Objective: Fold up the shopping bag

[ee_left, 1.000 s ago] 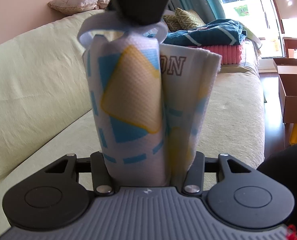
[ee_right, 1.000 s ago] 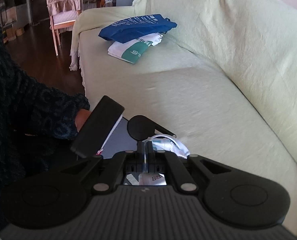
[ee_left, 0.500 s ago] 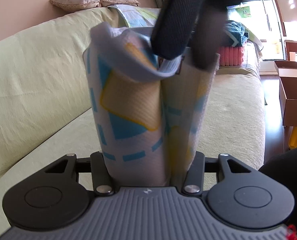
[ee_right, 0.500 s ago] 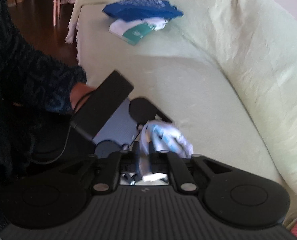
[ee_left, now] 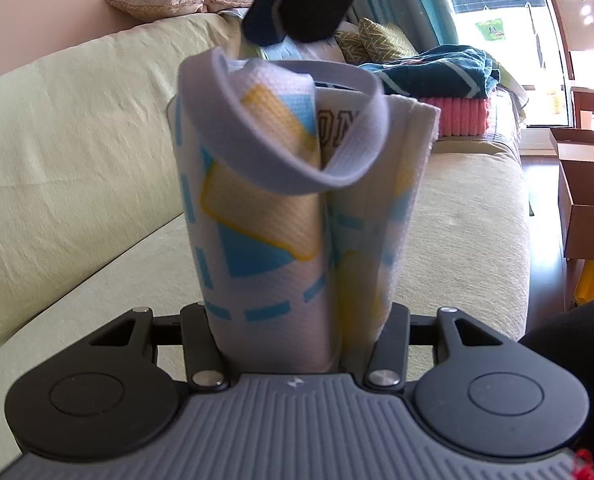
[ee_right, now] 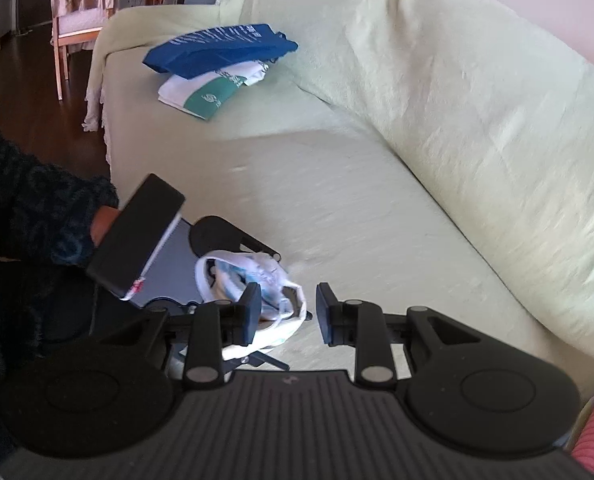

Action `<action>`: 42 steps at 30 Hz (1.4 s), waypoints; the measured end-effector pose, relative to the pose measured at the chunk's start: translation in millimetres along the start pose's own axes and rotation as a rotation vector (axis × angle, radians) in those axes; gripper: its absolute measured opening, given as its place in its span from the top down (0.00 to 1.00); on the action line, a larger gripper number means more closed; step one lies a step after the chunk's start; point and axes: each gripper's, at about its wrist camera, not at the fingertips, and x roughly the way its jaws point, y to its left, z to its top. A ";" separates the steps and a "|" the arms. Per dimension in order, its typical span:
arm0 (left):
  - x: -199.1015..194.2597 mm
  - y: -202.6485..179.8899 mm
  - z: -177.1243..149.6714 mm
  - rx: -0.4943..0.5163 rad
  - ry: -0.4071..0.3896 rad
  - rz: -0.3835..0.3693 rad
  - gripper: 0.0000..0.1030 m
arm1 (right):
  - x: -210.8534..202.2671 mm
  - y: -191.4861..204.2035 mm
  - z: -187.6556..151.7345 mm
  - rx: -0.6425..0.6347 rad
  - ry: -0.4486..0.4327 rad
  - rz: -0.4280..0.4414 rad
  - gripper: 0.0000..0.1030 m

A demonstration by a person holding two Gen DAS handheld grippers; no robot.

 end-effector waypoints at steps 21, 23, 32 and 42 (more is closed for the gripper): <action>-3.0 -10.4 -2.6 0.048 -0.015 0.024 0.49 | 39.4 8.1 38.0 -0.247 0.198 0.008 0.99; -3.4 -7.2 -3.5 0.025 -0.021 0.022 0.49 | 50.4 1.4 39.6 -0.259 0.286 0.031 0.99; -3.7 -1.2 -5.6 -0.019 -0.031 0.016 0.49 | 44.2 -19.0 25.3 -0.072 0.274 0.077 0.98; -3.0 13.7 -7.1 -0.113 -0.032 -0.004 0.49 | 10.5 -18.6 -9.9 0.258 0.073 0.007 0.98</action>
